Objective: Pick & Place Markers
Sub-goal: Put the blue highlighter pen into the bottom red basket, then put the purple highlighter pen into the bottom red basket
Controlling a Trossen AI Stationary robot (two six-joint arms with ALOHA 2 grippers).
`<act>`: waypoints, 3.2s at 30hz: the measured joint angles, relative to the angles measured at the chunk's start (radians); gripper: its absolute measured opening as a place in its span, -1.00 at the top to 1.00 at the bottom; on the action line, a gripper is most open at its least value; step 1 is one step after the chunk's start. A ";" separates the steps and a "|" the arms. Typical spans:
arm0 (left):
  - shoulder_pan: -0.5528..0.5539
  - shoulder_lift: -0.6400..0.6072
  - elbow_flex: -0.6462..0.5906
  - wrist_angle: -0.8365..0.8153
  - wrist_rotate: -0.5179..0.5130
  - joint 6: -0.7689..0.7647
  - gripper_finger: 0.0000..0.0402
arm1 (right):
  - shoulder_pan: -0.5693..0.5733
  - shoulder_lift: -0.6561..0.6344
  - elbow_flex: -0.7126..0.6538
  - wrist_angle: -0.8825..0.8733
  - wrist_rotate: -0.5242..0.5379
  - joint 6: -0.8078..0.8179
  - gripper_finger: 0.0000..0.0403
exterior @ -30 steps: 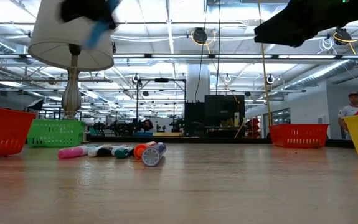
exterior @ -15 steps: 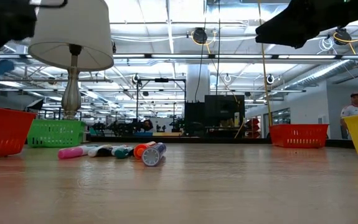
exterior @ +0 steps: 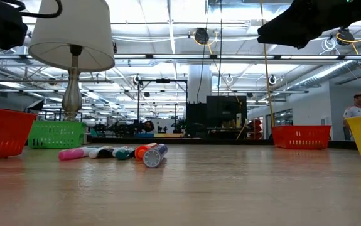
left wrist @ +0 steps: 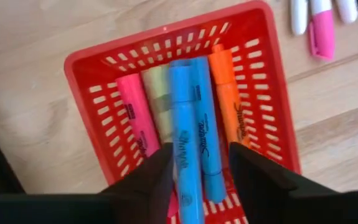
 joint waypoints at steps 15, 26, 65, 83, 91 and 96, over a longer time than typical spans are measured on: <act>0.001 -0.038 0.008 0.281 -0.388 0.710 -0.01 | 0.000 0.159 0.007 0.133 -0.104 0.012 -0.05; 0.163 -0.173 0.010 0.928 -0.383 1.821 0.10 | -0.098 0.705 0.437 -0.203 -0.459 -0.102 -0.05; 0.769 -0.455 -0.442 1.580 0.441 1.960 0.28 | -0.196 1.236 0.866 -0.376 -0.893 -0.580 0.00; 0.769 -0.453 -0.442 1.569 0.439 1.951 0.28 | -0.195 1.249 0.838 -0.544 -0.884 -0.365 0.23; 0.769 -0.453 -0.442 1.568 0.439 1.952 0.28 | -0.179 1.248 0.752 -0.529 -0.838 -0.285 0.41; 0.769 -0.453 -0.442 1.568 0.439 1.943 0.28 | -0.162 1.246 0.703 -0.472 -0.831 -0.211 0.62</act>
